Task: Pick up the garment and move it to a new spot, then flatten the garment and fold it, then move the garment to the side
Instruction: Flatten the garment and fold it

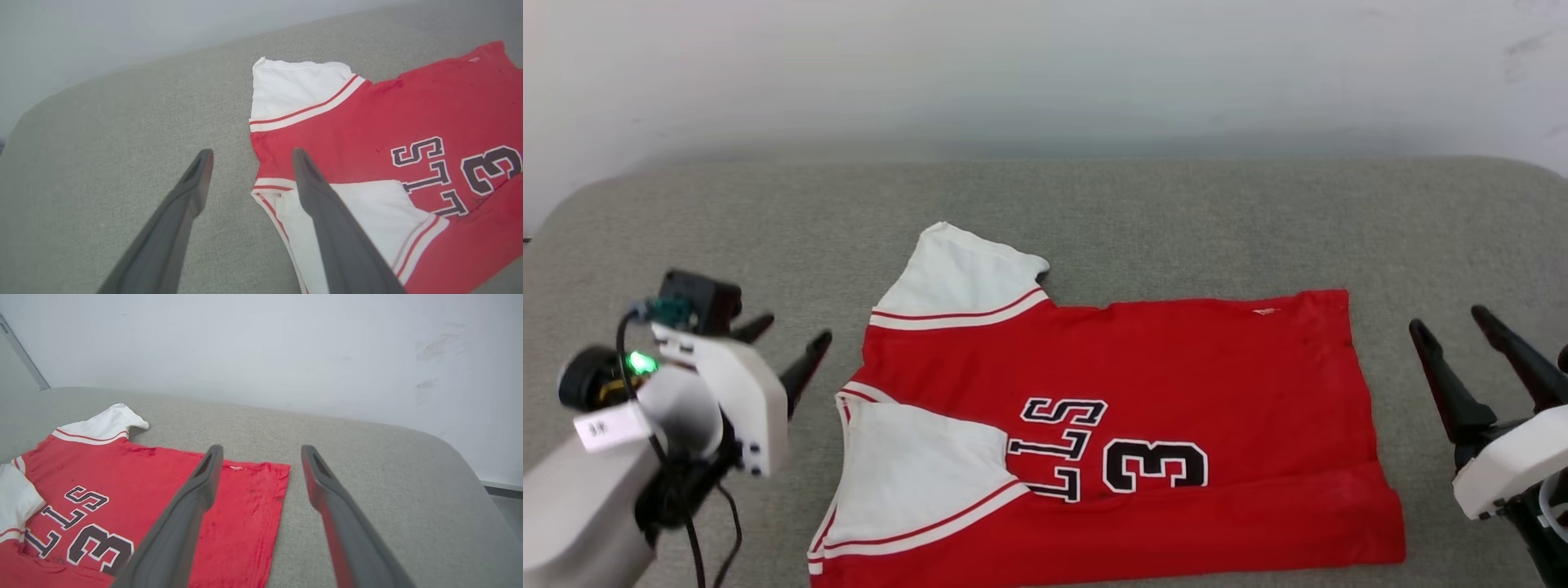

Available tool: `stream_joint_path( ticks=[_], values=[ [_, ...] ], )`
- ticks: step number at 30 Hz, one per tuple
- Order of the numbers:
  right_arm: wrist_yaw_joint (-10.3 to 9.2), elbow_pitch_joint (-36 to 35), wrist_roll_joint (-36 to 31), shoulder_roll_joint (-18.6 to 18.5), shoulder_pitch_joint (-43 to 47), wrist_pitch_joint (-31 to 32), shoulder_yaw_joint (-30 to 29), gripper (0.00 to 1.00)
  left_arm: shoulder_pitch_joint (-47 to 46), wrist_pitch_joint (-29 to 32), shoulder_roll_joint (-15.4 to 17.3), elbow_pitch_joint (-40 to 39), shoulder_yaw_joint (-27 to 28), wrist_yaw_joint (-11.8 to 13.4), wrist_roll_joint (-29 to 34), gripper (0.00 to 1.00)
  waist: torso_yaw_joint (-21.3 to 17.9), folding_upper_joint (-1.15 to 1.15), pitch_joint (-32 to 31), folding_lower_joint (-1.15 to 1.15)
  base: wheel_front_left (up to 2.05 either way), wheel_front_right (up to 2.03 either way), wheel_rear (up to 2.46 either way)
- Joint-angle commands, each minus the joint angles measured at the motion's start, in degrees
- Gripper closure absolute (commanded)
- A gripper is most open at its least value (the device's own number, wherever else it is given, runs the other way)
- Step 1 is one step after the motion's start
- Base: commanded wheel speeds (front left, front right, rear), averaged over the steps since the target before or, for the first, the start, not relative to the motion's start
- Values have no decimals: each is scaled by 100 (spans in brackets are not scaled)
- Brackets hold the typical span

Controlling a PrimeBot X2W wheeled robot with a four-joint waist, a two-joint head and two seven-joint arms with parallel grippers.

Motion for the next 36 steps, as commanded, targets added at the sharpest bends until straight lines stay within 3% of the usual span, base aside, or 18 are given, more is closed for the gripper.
stream_joint_path(
  ticks=[1, 7, 15, 27, 36],
  values=[
    [-5, -174, -273, 232, 107, -177, -185, 0, -315, -26, -87, 108, 37, -60, 101, 0, -135, 0, 159, 0, 0, 0, 0],
    [-5, -785, -859, 815, 142, -436, -385, 0, -1351, 363, -368, 680, 107, -328, 91, 0, -498, 0, 684, 0, 0, 0, 0],
    [-5, -1299, -1103, 1157, -89, -471, -299, 0, -2809, 1710, -566, 1459, -14, -659, -10, 0, -951, 0, 1522, 0, 0, 0, 0],
    [-5, -1468, -1113, 1352, -412, -676, -261, 0, -4081, 2745, -692, 2553, -372, -894, 320, 0, -1353, 0, 2450, 0, 0, 0, 0],
    [-5, -1358, -1108, 1331, -539, -782, -279, 0, -4065, 3640, -776, 3183, -772, -1044, 211, 0, -1328, 0, 2729, 0, 0, 0, 0]
  ],
)
